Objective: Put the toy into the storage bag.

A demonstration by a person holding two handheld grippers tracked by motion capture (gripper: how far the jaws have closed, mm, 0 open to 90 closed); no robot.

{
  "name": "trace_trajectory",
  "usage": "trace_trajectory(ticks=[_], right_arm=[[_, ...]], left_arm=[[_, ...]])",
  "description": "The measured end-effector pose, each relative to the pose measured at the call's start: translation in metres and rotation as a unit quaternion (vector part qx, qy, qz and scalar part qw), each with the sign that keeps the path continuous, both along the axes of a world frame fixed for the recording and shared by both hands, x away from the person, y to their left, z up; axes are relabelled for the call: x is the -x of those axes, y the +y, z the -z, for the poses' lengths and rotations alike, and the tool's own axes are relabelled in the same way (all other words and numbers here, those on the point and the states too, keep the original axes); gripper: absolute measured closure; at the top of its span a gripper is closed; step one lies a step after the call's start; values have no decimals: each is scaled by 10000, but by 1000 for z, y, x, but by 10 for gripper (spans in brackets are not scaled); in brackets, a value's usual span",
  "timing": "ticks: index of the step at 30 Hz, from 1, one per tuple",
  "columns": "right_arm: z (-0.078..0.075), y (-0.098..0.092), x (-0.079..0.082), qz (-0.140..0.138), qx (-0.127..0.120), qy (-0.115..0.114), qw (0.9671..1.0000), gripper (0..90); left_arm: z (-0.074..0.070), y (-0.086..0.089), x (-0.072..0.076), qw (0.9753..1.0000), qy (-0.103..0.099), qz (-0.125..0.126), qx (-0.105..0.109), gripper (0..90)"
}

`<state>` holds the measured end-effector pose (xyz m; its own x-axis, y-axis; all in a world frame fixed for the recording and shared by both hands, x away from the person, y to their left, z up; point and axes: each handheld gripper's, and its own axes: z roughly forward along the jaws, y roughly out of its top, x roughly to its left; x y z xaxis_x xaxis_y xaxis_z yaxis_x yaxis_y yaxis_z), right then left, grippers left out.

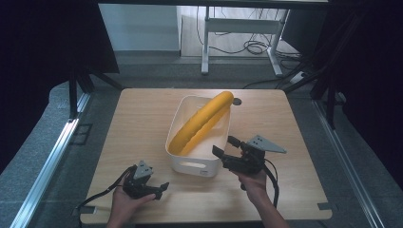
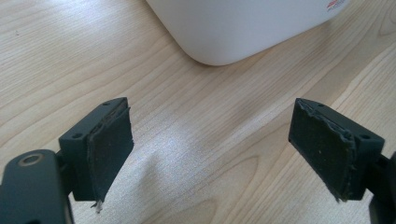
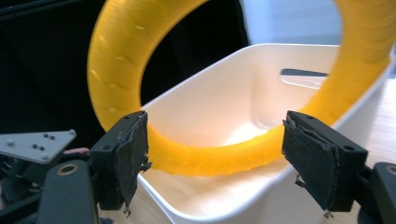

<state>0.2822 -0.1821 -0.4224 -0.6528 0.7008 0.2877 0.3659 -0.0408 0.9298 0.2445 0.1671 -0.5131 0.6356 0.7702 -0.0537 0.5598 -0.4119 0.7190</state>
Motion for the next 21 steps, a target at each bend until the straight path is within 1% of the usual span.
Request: trace_trajectory(ticks=[2,4,7,8,9,10,11,13,16,18,20,21], right_arm=[[4,-7,-1,55,36,-36,10000,252],[8,-13,-1,79,44,-11,10000,264],[17,-24,-3,212,123,-69,9997,288],[23,-29,-5,230,249,-1,9994,289],[23,-29,-5,230,249,-1,9994,289],[25,-32,-6,264,301,14,9992,295],[27,-35,-6,331,306,48,9990,298],[31,-41,-7,348,274,115,9990,300],[31,-44,-7,403,260,122,9988,303],[32,-45,-7,417,283,83,9987,304],[33,-46,-6,431,343,66,9985,305],[34,-46,-7,446,422,53,9981,305]], left_arm=[[0,0,0,10000,3,5,-18,139],[1,0,0,10000,12,-2,-31,140],[1,-1,0,10000,26,-5,-28,139],[1,-1,-1,10000,18,8,-32,139],[1,-1,0,10000,18,9,-25,139],[1,-1,0,10000,17,1,-27,139],[1,-1,0,10000,17,-4,-15,139],[0,0,0,10000,3,5,-25,140],[0,0,0,10000,7,5,-17,139],[1,-1,0,10000,10,7,-7,139],[1,-1,0,10000,10,9,-10,140],[1,-1,0,10000,11,10,-16,140]])
